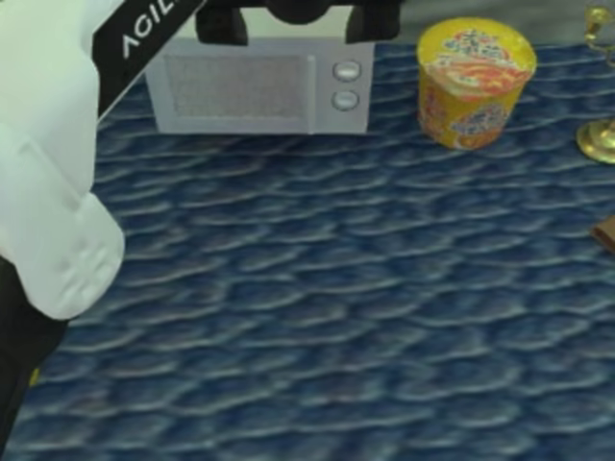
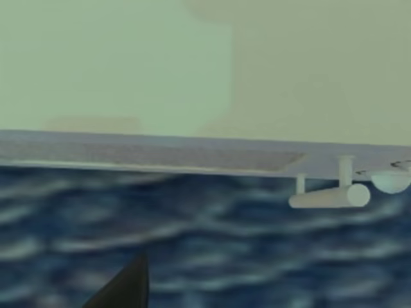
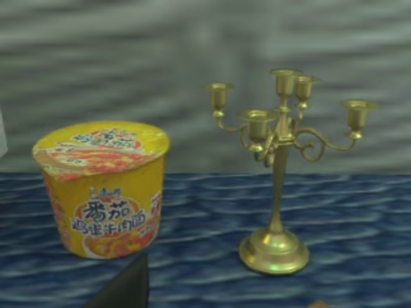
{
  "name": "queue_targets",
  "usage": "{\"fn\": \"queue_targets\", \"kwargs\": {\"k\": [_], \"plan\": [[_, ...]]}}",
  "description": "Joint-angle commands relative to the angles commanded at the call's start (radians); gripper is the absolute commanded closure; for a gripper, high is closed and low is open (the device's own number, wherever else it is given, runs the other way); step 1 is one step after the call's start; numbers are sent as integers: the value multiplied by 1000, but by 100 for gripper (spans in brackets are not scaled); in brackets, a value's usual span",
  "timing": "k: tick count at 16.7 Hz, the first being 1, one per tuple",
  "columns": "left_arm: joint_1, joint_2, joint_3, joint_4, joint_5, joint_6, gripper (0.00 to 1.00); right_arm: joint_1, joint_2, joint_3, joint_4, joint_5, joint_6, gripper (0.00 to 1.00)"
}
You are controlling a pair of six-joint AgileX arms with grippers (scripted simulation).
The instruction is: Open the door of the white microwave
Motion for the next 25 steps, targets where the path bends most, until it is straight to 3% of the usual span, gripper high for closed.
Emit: {"fn": "queue_targets", "kwargs": {"k": [7, 14, 19, 25], "plan": [[4, 5, 9, 5, 0, -3, 0, 0, 0, 0, 0, 0, 0, 0], [43, 82, -114, 222, 18, 37, 0, 0, 0, 0, 0, 0, 0, 0], [46, 90, -123, 235, 20, 40, 0, 0, 0, 0, 0, 0, 0, 0], [46, 90, -123, 235, 20, 40, 45, 0, 0, 0, 0, 0, 0, 0]]}}
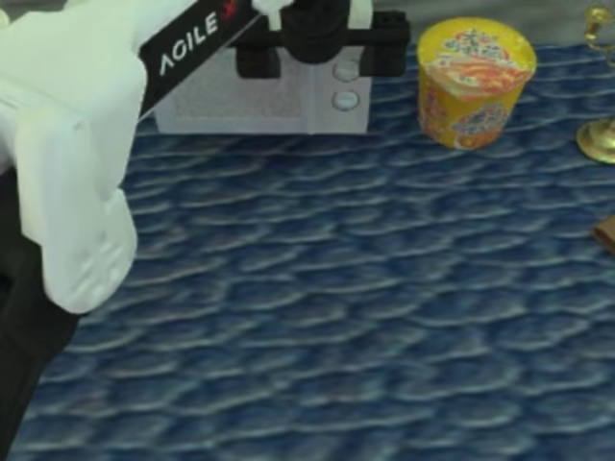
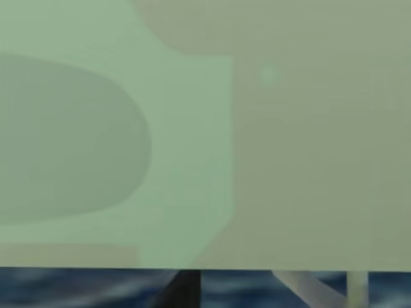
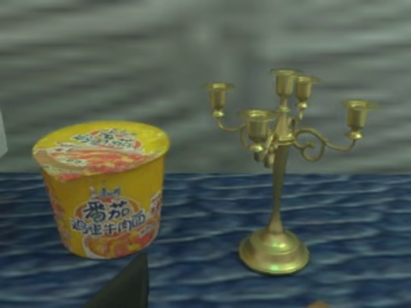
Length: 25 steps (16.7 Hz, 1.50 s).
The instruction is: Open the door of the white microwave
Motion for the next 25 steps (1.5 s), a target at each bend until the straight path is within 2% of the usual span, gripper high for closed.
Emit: {"fn": "queue_targets", "kwargs": {"k": [7, 15, 16, 25], "plan": [[0, 0, 0, 0, 0, 0, 98, 0, 0, 0, 0, 0, 0, 0], [0, 0, 0, 0, 0, 0, 100, 0, 0, 0, 0, 0, 0, 0], [-26, -32, -39, -2, 10, -3, 100, 0, 0, 0, 0, 0, 0, 0], [-29, -155, -277, 112, -15, -27, 100, 0, 0, 0, 0, 0, 0, 0]]}}
